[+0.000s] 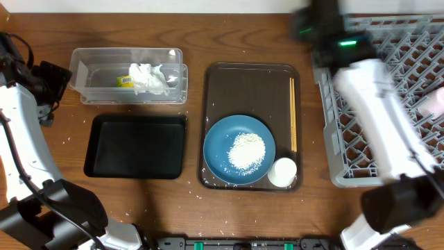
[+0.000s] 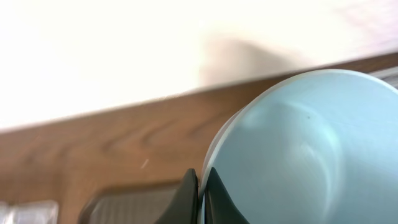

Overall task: Sort waste into correct bins and load items into the dishwasher rack
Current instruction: 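Carry the blue bowl to the rack and set it down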

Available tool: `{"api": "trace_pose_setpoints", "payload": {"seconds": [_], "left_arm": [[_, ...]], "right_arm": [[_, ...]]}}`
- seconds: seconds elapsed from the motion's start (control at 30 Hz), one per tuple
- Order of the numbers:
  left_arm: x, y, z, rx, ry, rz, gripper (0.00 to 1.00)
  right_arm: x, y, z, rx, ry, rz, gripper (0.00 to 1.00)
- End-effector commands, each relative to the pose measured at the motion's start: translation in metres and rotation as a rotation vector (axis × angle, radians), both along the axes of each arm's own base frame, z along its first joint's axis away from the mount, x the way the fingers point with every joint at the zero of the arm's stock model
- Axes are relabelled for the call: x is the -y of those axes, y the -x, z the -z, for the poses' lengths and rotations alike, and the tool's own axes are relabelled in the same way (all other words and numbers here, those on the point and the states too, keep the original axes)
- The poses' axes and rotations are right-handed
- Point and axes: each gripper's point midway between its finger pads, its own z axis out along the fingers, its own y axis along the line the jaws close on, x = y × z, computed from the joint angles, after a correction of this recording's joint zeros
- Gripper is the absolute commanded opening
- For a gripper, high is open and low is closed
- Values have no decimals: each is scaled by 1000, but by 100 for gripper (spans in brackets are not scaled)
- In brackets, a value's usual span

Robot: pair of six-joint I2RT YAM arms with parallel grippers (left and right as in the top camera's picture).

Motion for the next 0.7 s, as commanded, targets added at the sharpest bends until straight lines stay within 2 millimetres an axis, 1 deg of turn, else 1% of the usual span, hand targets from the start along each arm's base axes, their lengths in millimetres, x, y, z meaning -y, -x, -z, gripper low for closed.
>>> {"api": "trace_pose_setpoints", "payload": {"seconds": [0.0, 0.03, 0.07, 0.23, 0.3, 0.37, 0.43, 0.6, 0.67], "left_arm": [[-2, 2, 3, -13, -2, 3, 91], [-2, 2, 3, -14, -2, 3, 91], [-2, 2, 3, -13, -2, 3, 91], [-2, 2, 3, -14, -2, 3, 91], [-2, 2, 3, -14, -2, 3, 91], [-2, 2, 3, -13, -2, 3, 91], [-2, 2, 3, -14, -2, 3, 91], [-2, 2, 3, -13, -2, 3, 91], [-2, 2, 3, -13, -2, 3, 91]], "right_arm": [[46, -9, -1, 3, -81, -122, 1], [61, -11, -1, 12, -131, -159, 1], [80, -13, -2, 29, -209, -196, 1], [137, -21, -6, 146, -454, -358, 1], [159, -26, -2, 183, -558, -388, 1], [182, -34, 11, 196, -658, -380, 1], [206, -43, 32, 187, -759, -339, 1], [237, -56, 74, 157, -967, -296, 1], [244, -57, 87, 144, -1020, -288, 1]]}}
